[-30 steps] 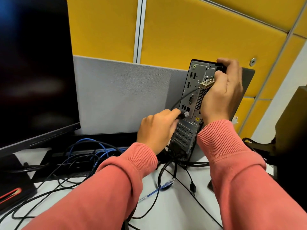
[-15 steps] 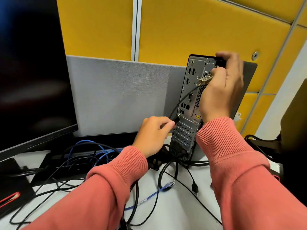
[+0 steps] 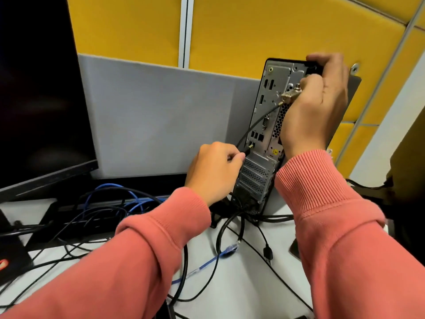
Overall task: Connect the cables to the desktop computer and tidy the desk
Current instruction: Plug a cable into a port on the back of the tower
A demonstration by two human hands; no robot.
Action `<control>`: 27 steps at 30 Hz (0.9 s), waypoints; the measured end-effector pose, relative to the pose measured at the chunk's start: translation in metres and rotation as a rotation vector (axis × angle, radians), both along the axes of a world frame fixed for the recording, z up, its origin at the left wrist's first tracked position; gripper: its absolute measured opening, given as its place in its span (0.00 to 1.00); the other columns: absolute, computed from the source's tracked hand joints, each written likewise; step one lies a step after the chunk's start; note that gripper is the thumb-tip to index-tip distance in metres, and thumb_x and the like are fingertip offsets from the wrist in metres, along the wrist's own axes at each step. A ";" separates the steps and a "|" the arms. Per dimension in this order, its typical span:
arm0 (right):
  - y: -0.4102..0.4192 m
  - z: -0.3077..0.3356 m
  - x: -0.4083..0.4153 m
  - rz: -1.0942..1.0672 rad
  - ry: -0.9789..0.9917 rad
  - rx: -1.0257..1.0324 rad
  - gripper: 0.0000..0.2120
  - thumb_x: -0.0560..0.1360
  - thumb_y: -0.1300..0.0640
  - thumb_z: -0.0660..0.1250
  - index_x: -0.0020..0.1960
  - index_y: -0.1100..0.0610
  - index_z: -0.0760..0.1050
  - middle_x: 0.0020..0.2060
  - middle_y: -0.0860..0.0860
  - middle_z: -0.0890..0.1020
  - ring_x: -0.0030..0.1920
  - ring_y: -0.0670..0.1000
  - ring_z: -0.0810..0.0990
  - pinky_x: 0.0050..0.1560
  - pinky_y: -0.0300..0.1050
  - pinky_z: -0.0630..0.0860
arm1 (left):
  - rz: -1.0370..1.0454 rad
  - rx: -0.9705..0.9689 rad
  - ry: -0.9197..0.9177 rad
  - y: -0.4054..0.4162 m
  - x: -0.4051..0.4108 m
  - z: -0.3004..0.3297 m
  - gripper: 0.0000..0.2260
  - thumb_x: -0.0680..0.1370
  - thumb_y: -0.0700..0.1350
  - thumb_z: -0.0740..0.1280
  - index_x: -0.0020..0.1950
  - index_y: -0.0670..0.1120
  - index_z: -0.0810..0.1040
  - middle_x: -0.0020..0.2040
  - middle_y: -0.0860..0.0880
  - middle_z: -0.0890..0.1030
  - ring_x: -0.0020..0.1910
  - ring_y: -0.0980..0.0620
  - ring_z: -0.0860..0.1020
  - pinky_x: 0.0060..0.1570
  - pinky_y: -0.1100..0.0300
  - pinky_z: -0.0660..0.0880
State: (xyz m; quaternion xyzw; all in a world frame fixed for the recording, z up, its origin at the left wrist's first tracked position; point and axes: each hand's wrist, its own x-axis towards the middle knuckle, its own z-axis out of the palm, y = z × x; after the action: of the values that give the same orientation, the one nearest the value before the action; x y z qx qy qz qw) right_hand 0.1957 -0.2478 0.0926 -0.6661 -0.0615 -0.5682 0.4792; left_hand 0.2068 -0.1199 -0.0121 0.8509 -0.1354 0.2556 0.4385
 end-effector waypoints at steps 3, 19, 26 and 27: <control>0.001 0.000 0.001 -0.004 -0.014 -0.003 0.16 0.75 0.60 0.56 0.57 0.57 0.77 0.55 0.48 0.79 0.55 0.46 0.74 0.44 0.28 0.64 | 0.009 -0.017 0.000 0.001 0.001 0.002 0.13 0.80 0.51 0.68 0.37 0.49 0.83 0.26 0.53 0.77 0.32 0.48 0.78 0.39 0.52 0.80; 0.005 -0.003 0.006 -0.020 -0.061 0.022 0.17 0.73 0.58 0.55 0.57 0.57 0.76 0.52 0.44 0.77 0.55 0.49 0.76 0.43 0.33 0.67 | -0.042 -0.017 -0.012 0.004 0.009 0.003 0.14 0.80 0.51 0.69 0.37 0.47 0.84 0.22 0.55 0.69 0.27 0.55 0.68 0.32 0.61 0.67; 0.004 -0.002 0.006 -0.023 -0.044 0.017 0.17 0.74 0.59 0.55 0.58 0.56 0.76 0.54 0.45 0.77 0.56 0.48 0.75 0.45 0.35 0.68 | -0.015 0.033 0.002 0.002 0.009 0.010 0.16 0.81 0.51 0.67 0.37 0.46 0.82 0.25 0.52 0.72 0.31 0.46 0.76 0.37 0.52 0.79; 0.004 -0.002 0.006 -0.022 -0.038 0.016 0.17 0.74 0.59 0.55 0.58 0.56 0.76 0.55 0.45 0.77 0.56 0.48 0.75 0.46 0.36 0.69 | -0.015 0.036 0.012 0.002 0.009 0.010 0.16 0.81 0.52 0.67 0.37 0.46 0.82 0.26 0.51 0.73 0.32 0.45 0.77 0.36 0.51 0.80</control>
State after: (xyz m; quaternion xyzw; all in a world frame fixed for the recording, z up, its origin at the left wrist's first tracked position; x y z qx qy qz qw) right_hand 0.2012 -0.2440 0.0903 -0.6520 -0.0590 -0.5864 0.4770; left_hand 0.2155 -0.1184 -0.0021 0.8590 -0.1439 0.2447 0.4261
